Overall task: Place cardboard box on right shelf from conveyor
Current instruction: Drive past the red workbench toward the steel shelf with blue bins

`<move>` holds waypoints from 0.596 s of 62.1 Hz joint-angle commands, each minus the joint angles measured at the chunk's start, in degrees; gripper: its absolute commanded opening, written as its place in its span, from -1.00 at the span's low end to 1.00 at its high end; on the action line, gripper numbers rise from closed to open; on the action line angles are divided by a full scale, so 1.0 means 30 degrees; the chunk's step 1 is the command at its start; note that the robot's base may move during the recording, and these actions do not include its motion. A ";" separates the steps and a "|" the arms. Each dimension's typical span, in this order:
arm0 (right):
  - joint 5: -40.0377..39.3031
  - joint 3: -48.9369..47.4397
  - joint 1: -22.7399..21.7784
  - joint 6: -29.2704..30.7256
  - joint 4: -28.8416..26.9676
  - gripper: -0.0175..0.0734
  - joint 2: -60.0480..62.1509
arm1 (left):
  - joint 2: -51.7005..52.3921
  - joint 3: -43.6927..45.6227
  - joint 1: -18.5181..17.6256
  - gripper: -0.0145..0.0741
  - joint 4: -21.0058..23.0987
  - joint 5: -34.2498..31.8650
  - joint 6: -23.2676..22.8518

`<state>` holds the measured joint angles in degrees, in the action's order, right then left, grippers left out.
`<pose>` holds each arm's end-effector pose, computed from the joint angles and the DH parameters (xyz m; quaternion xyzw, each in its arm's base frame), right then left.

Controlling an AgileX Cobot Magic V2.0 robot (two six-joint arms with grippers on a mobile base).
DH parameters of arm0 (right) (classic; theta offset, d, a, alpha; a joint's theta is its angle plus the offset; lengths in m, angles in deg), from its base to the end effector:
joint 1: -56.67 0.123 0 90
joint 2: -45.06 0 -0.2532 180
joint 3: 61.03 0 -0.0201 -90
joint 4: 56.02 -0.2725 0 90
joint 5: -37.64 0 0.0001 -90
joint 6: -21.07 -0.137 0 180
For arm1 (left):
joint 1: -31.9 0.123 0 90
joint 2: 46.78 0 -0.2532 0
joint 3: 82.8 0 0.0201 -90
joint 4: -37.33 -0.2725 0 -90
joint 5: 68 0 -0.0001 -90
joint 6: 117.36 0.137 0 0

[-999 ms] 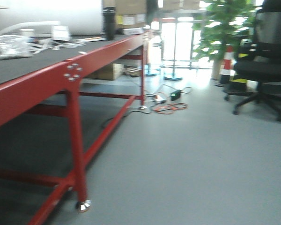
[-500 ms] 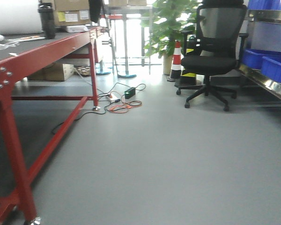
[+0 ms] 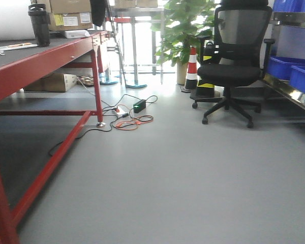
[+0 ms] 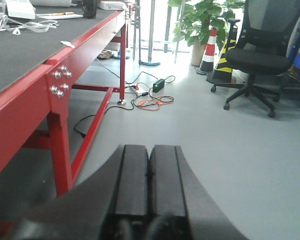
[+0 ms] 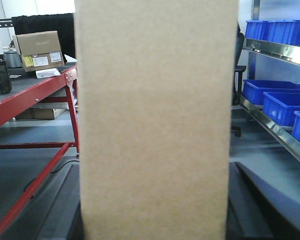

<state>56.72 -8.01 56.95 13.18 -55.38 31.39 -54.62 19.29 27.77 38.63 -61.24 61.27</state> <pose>0.1329 0.0001 0.3191 0.0429 0.6792 0.0471 0.7312 0.1559 -0.0116 0.1917 0.0102 0.7223 -0.0419 0.6902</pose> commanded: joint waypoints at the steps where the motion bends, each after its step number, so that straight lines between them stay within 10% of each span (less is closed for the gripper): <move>1: -0.2161 -0.0571 -0.0095 0.0076 0.0231 -0.50 -0.0267 | 0.0149 -0.0197 0.0033 -0.94 -0.0025 -0.1667 -0.0091; 37: -0.2161 -0.0571 -0.0095 0.0076 0.0231 -0.50 -0.0267 | 0.0149 -0.0197 0.0033 -0.94 -0.0025 -0.1667 -0.0091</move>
<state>56.72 -8.01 56.95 13.18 -55.38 31.39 -54.62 19.29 27.77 38.63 -61.24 61.27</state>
